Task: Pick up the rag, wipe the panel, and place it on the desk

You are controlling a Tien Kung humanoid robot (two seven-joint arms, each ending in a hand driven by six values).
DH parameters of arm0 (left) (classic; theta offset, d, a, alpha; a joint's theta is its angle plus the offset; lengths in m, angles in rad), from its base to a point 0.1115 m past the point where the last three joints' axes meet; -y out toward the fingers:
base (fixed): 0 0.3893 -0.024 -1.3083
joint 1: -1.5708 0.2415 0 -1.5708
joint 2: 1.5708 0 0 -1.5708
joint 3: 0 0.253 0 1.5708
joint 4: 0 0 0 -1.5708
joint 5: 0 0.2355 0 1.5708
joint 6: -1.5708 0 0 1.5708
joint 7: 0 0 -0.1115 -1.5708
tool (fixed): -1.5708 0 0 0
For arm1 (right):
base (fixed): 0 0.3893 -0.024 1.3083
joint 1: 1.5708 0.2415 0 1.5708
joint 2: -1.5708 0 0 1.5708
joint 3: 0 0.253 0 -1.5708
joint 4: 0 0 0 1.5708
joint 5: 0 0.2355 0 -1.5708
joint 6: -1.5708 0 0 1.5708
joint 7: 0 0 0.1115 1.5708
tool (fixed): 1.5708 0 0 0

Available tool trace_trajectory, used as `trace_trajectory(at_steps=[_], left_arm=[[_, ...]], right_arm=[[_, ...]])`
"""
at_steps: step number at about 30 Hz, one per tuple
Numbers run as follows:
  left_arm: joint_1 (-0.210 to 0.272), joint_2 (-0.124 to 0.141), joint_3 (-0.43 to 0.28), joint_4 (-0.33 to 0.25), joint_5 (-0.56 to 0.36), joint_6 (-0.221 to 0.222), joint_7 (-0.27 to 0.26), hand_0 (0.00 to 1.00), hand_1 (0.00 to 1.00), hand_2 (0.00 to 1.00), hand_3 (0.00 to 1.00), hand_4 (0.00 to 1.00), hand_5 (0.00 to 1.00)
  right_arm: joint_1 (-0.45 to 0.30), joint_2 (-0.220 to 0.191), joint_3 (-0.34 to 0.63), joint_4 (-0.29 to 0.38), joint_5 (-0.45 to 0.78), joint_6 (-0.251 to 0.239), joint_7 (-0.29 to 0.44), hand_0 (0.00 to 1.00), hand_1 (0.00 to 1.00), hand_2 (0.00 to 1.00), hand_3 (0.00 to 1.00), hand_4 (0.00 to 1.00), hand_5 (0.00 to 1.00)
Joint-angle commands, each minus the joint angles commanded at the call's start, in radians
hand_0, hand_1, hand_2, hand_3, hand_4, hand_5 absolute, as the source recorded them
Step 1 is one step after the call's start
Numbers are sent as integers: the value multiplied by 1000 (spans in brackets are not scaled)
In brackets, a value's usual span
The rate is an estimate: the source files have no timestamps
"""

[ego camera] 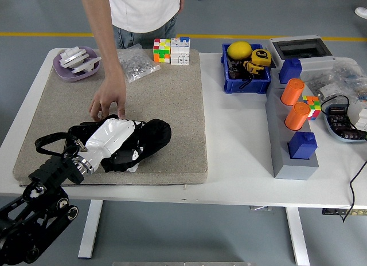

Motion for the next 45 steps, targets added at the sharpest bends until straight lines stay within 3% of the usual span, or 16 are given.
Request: trace_trajectory(at_steps=[10,18,26,45], left_arm=[[21,2,-77,19,18,0,-1,289,227,493,397,2,2],[48,15,-182,45,34,-2,-1,290,230,494,398,2,2],[80,5,-291,81,29,-3,-8,292,230,493,397,2,2],[122,17,-434,119,44,10,-22,290,232,493,398,2,2]], right_arm=[[2,-2,3,0,-5,-1,0,540,594,650,584,998,485],[0,-1,2,0,-3,0,0,541,594,650,584,998,484],[-2,-1,2,0,0,2,1,542,594,650,585,998,484],[-7,1,10,0,-11,4,2,541,594,650,584,998,483]])
